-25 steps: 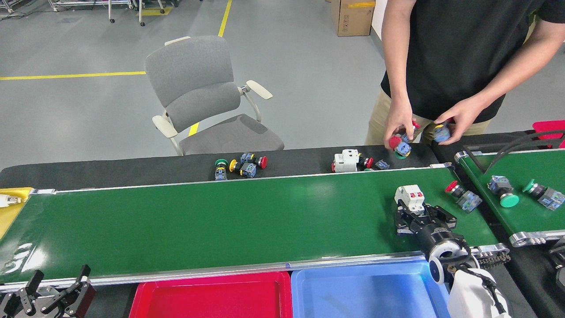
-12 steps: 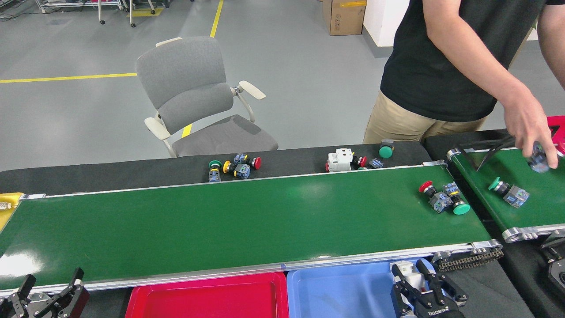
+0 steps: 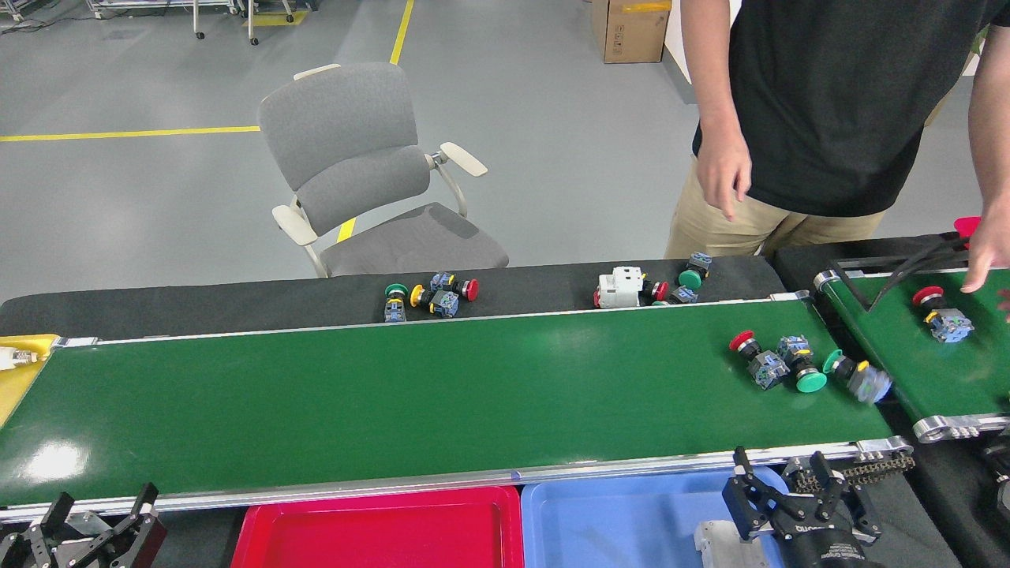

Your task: Pick switch part from conveyor to tray

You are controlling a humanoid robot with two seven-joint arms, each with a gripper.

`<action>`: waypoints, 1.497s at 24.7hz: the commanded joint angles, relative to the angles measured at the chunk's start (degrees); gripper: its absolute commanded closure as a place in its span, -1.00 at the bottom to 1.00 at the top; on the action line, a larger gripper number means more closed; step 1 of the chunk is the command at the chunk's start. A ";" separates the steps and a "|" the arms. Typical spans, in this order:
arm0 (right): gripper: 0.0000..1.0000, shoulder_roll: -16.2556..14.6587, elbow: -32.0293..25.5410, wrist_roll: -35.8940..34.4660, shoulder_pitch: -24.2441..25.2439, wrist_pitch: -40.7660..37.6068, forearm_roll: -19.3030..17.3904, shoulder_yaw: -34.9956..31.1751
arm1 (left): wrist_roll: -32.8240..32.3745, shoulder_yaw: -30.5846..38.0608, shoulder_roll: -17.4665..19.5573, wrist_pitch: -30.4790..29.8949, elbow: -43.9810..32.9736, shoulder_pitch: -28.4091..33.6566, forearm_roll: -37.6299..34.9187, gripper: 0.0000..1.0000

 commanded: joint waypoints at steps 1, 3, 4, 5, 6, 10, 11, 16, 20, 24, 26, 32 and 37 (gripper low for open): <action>-0.94 -0.08 1.08 0.82 -2.52 0.62 1.43 -0.06 | 0.16 0.36 0.28 -0.06 -0.61 -0.14 -0.11 -1.00; -0.94 0.19 3.27 1.17 -5.16 0.62 2.22 0.56 | 0.07 0.27 0.28 -0.06 -0.70 -0.14 -0.11 -1.00; -0.94 0.27 4.06 1.26 -6.04 0.62 2.22 1.26 | 0.07 0.27 0.28 -0.06 -0.70 -0.14 -0.11 -1.00; -0.94 0.27 4.94 1.53 -6.92 0.70 2.22 1.79 | -0.02 0.18 0.28 -0.06 -0.70 -0.14 -0.11 -1.00; -0.94 0.27 5.91 1.70 -7.80 0.70 2.22 1.96 | -0.02 0.18 0.28 -0.06 -0.70 -0.14 -0.11 -1.00; -0.94 0.80 9.60 1.70 -10.17 0.79 2.13 1.96 | -0.02 0.09 0.37 -0.06 -0.52 -0.49 -0.11 -1.00; -0.94 1.15 11.00 1.70 -11.13 0.79 2.13 1.96 | -0.02 0.00 0.37 -0.06 -0.44 -0.75 -0.11 -1.00; -0.96 2.56 15.93 1.61 -15.71 0.53 1.69 3.46 | -0.11 -0.17 0.64 -0.14 -0.17 -1.28 -0.11 -1.00; -0.96 2.47 16.37 1.61 -16.67 0.44 1.43 5.57 | -0.19 0.00 0.64 -0.14 0.00 -1.28 -0.11 -1.00; -0.97 2.47 17.95 1.61 -18.08 0.44 1.34 5.74 | -0.19 -0.08 0.64 -0.14 0.09 -1.54 -0.11 -1.00; -0.96 3.00 19.97 1.61 -19.84 0.53 1.34 7.06 | -0.19 -0.17 0.64 -0.14 0.44 -2.07 -0.11 -1.00; -0.97 5.11 24.37 1.61 -23.62 0.62 1.34 11.19 | -0.19 -0.35 0.72 -0.14 1.67 -3.04 -0.11 -1.00; -0.55 6.43 28.59 1.70 -26.69 0.53 1.34 13.56 | -0.19 -0.35 0.72 -0.14 2.11 -3.48 -0.11 -1.00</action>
